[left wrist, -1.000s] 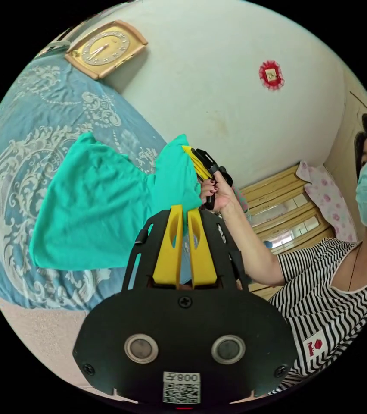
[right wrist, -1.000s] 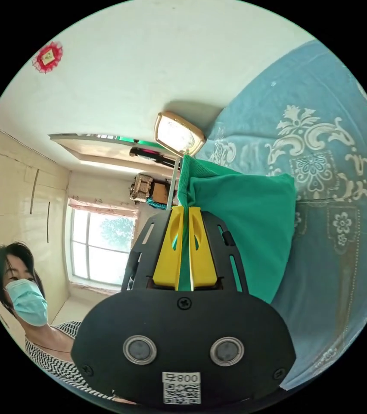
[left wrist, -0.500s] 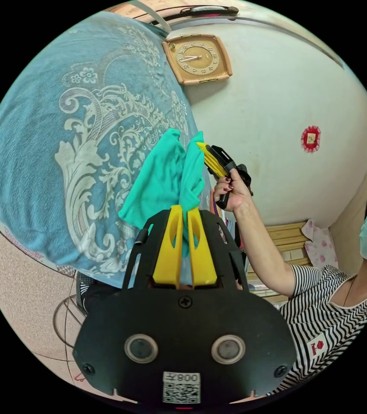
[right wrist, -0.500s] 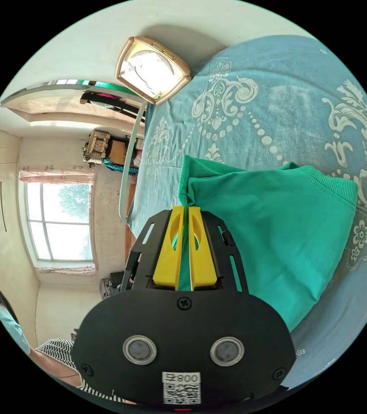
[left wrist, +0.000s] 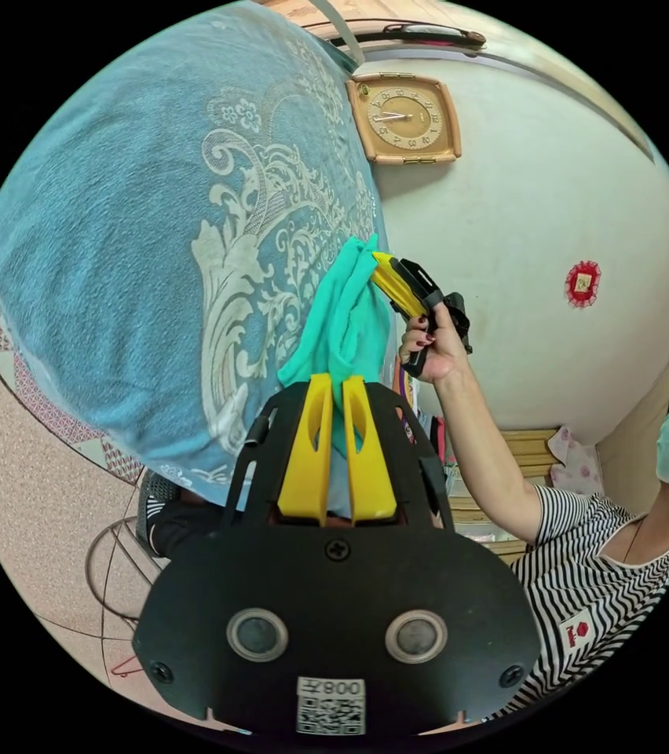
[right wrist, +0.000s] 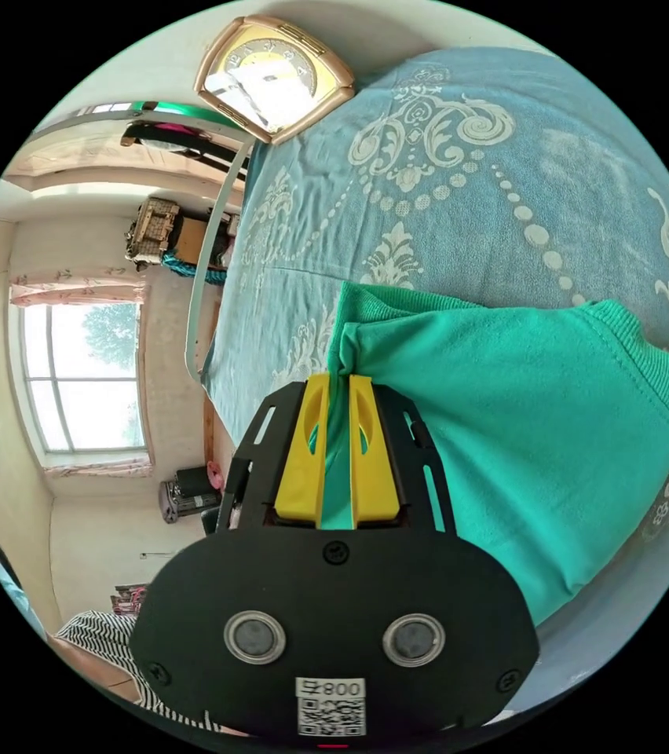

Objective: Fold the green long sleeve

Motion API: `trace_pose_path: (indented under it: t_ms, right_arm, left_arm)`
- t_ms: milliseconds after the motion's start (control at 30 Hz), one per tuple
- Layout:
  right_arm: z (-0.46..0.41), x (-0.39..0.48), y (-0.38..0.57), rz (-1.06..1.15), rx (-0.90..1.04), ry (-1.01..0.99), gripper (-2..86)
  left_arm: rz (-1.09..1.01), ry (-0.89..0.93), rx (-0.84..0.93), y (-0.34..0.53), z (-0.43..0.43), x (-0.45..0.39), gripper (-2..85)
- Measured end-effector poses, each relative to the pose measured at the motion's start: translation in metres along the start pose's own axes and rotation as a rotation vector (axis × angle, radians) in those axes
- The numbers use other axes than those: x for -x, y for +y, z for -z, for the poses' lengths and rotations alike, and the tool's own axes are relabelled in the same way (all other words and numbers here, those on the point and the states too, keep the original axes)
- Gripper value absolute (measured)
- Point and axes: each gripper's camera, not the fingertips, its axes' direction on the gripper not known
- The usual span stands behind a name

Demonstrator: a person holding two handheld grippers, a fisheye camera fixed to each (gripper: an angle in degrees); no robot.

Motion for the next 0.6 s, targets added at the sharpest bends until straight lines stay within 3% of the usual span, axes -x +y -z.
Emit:
trace_pose_path:
  t_ms: [200, 600]
  right_arm:
    - [0.005, 0.035, 0.023, 0.14, -0.045, -0.094, 3.8]
    - [-0.059, 0.091, 0.153, 0.325, 0.205, 0.144, 0.9]
  left_arm:
    - [-0.03, -0.029, -0.012, -0.007, 0.044, -0.009, 1.9]
    - [-0.229, -0.191, -0.018, -0.014, 0.088, -0.059, 0.3]
